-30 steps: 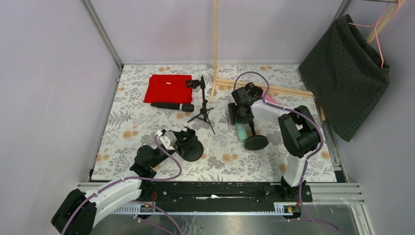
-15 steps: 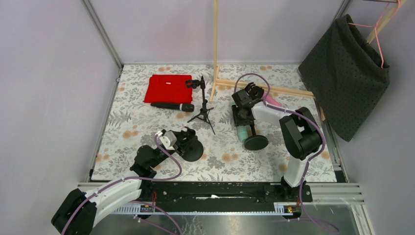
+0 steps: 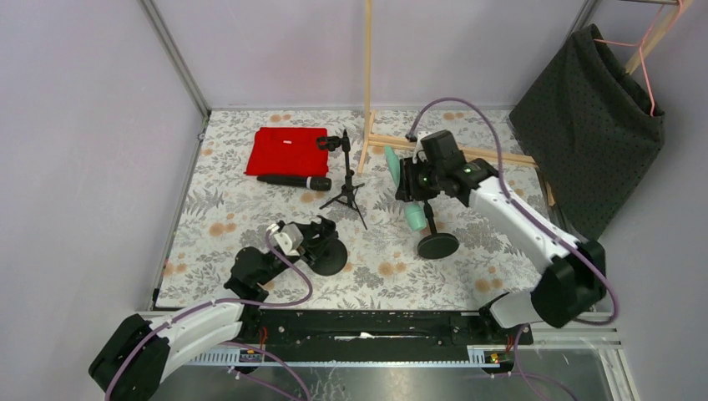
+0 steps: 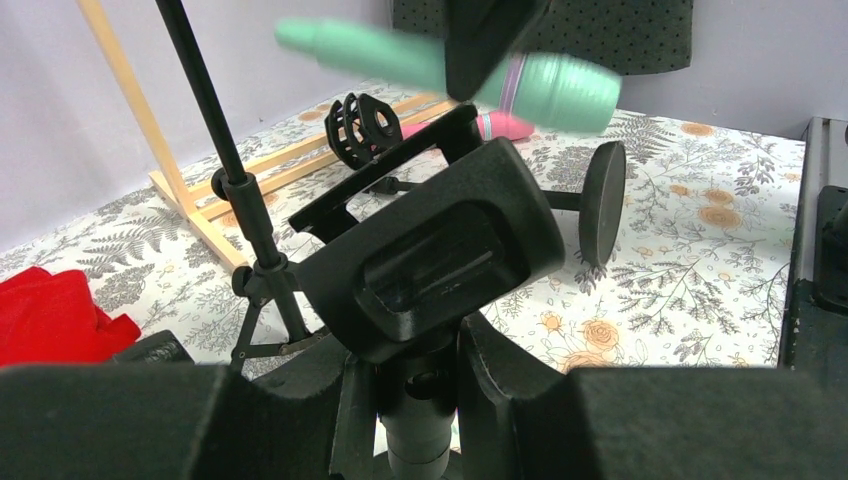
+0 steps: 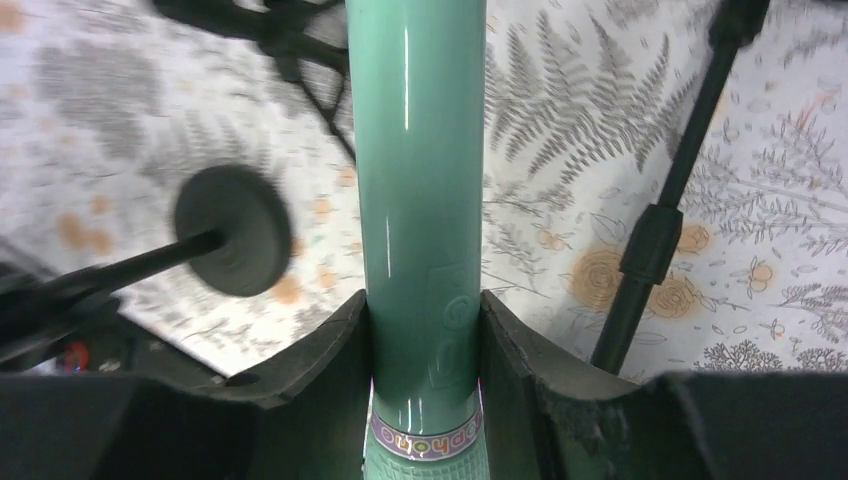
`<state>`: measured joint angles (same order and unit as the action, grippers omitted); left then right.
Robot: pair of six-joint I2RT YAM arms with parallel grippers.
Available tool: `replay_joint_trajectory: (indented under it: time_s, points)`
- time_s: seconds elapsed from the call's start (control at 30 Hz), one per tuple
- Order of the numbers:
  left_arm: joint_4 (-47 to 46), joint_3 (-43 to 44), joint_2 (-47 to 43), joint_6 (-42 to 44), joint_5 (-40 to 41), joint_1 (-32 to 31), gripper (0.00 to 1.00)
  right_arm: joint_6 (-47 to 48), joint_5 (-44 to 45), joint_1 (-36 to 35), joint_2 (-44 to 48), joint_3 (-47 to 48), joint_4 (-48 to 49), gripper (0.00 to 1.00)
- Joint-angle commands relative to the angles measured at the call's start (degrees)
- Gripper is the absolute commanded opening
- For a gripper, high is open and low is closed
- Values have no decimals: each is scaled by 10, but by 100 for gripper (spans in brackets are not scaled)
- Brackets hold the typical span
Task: Attach the microphones to the stand
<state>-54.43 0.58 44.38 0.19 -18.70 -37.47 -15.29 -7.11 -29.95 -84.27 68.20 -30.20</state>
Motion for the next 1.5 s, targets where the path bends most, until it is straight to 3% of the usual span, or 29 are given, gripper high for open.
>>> replay_joint_trajectory:
  time_s: [0.0, 0.17, 0.43, 0.73, 1.03, 1.47]
  points:
    - [1, -20, 28, 46, -8, -2, 0, 41, -104, -4, 65, 60, -92, 0]
    - [-29, -13, 56, 84, -22, -3, 0, 61, -220, -12, 76, 115, -207, 0]
    - [-52, -13, 86, 113, -13, -3, 0, 32, -124, -133, 106, 150, -298, 0]
    - [-32, -9, 86, 133, 1, -5, 0, -10, -32, -286, 57, 259, -392, 0]
    - [-19, -9, 74, 148, 50, -15, 0, -35, -16, -333, 44, 258, -407, 0]
    - [5, 13, 90, 175, 65, -46, 0, -31, 6, -339, 27, 244, -407, 0]
